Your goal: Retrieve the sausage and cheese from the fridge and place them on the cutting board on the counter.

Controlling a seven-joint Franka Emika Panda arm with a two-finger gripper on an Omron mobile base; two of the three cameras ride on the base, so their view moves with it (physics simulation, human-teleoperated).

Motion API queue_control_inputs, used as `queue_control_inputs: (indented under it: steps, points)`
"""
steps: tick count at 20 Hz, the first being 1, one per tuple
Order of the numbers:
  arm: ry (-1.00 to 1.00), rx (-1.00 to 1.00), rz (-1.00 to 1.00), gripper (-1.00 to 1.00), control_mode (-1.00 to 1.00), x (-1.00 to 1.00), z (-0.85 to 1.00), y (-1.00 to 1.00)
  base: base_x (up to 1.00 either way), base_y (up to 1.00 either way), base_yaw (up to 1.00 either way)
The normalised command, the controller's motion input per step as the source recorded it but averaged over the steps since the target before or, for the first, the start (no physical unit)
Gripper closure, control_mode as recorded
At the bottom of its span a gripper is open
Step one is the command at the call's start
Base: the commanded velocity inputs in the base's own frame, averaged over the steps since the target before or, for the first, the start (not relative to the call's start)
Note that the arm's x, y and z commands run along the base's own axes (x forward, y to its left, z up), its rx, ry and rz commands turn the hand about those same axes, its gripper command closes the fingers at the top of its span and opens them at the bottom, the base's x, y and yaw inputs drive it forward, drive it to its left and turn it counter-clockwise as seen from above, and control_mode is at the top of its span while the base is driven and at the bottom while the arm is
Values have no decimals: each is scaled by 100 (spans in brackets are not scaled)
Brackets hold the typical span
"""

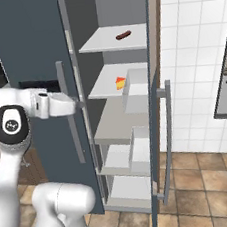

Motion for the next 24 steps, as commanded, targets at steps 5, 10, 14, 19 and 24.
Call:
queue_control_inputs:
  steps: [5, 10, 14, 19, 24]
  points:
    - [2, 0, 21, -100, -100, 0, 0, 37, 0, 0, 0]
    - [3, 0, 20, -100, -100, 0, 4, 29, 0, 0, 0]
    - [10, 0, 19, -100, -100, -3, 15, 1, 0, 0, 0]
    - [17, 0, 19, -100, -100, 0, 16, 0, 0, 0, 0]
    - [24, 0, 17, -100, -100, 0, 11, 1, 0, 0, 0]
